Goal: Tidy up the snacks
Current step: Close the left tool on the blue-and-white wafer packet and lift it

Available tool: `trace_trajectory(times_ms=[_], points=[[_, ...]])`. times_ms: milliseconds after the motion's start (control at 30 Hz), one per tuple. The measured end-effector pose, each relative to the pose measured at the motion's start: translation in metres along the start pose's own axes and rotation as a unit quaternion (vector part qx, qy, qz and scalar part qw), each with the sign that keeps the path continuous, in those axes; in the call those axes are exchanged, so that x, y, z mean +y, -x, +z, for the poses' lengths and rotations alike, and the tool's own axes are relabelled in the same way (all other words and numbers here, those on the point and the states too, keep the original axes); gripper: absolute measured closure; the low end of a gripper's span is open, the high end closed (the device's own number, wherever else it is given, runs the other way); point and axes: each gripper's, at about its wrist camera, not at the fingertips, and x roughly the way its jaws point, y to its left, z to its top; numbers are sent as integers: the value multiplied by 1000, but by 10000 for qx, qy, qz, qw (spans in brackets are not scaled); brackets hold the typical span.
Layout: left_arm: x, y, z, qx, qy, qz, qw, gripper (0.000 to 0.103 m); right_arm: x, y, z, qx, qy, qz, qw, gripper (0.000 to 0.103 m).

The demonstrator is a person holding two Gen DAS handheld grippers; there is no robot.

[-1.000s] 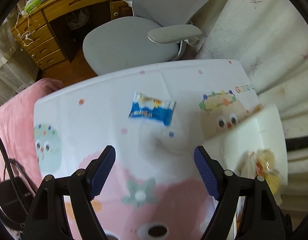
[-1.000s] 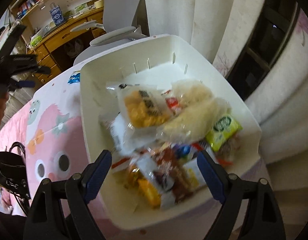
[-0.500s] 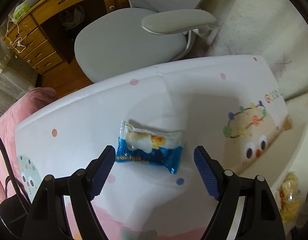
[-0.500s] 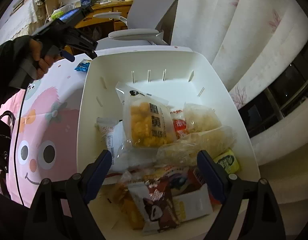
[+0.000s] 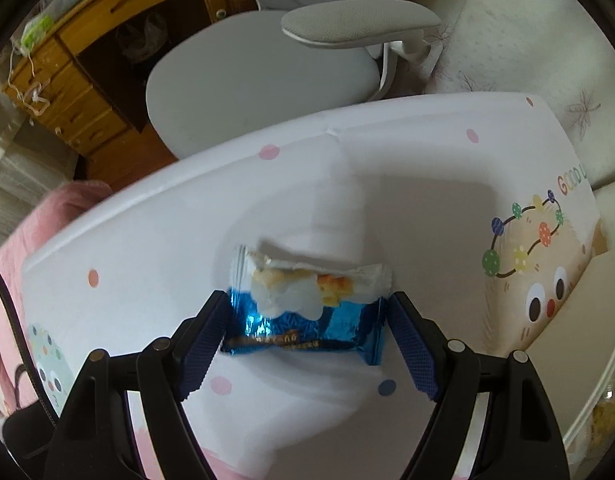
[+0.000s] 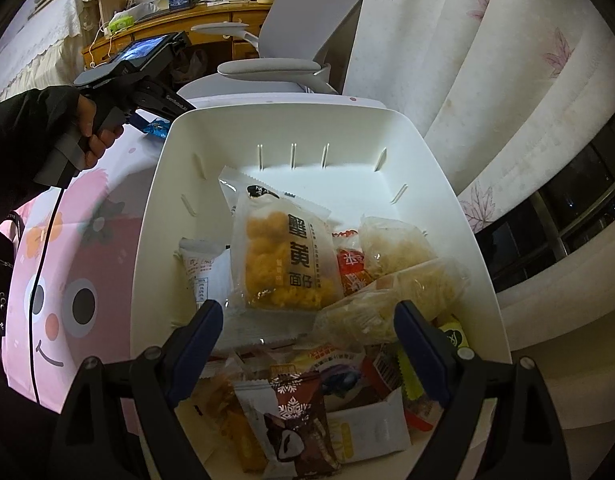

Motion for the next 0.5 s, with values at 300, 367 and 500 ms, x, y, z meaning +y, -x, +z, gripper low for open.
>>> trace_trajectory(times_ms=[300,367,500], points=[[-6,9,-4,-242,-70,-11,9997,46,-4,4,-4,-1,-63,-40,10000,15],[-7,9,-4,-265,-67,22,9996,47,-5,5,-5,-9,-67,-49,10000,15],[-10,13,-6,-266,-31,64,9996,50,-6,8,-7,-18,-92,-54,9999,15]])
